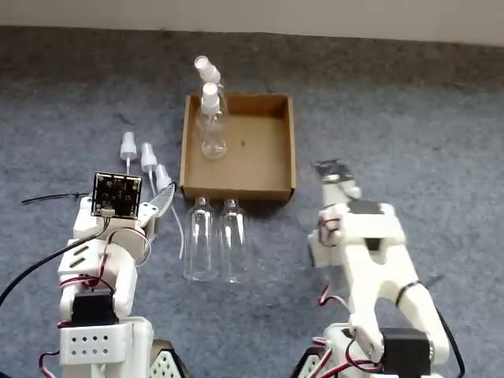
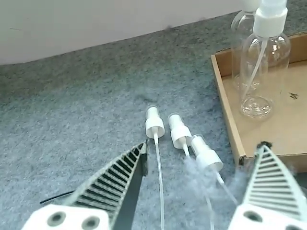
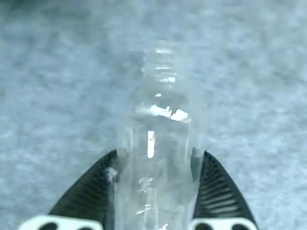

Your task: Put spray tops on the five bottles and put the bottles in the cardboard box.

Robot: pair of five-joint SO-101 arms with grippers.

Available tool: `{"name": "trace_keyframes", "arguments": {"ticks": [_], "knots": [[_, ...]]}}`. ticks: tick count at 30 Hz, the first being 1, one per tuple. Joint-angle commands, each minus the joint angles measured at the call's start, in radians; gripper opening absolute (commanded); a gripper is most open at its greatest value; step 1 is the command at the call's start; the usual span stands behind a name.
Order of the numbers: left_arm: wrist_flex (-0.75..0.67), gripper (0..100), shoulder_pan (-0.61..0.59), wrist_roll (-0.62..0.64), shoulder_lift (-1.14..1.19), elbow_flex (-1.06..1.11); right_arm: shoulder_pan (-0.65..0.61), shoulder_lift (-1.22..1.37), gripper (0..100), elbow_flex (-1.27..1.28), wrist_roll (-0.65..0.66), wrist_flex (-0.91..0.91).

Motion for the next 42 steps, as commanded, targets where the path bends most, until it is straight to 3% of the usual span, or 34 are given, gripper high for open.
{"name": "trace_keyframes", "arguments": {"ticks": [1, 9, 18, 27, 34, 42], "knots": [[-0.023, 31, -0.007, 0.000, 0.001, -0.008, 0.147, -0.005, 7.4, -0.145, 0.081, -0.010], [-0.023, 31, -0.007, 0.000, 0.001, -0.008, 0.226, 0.315, 8.2, -0.387, 0.143, -0.008], [-0.023, 31, -0.005, 0.000, 0.001, -0.008, 0.255, 0.389, 27.5, -0.469, 0.143, 0.013], [-0.023, 31, 0.025, 0.000, 0.001, -0.008, 0.217, 0.409, 27.6, -0.704, 0.123, 0.182], [-0.026, 31, 0.025, 0.000, 0.001, 0.002, 0.202, 0.545, 27.6, -0.883, 0.080, 0.185], [-0.026, 31, 0.025, -0.002, 0.001, 0.002, 0.197, 0.673, 27.5, -0.898, 0.081, 0.185]]}}
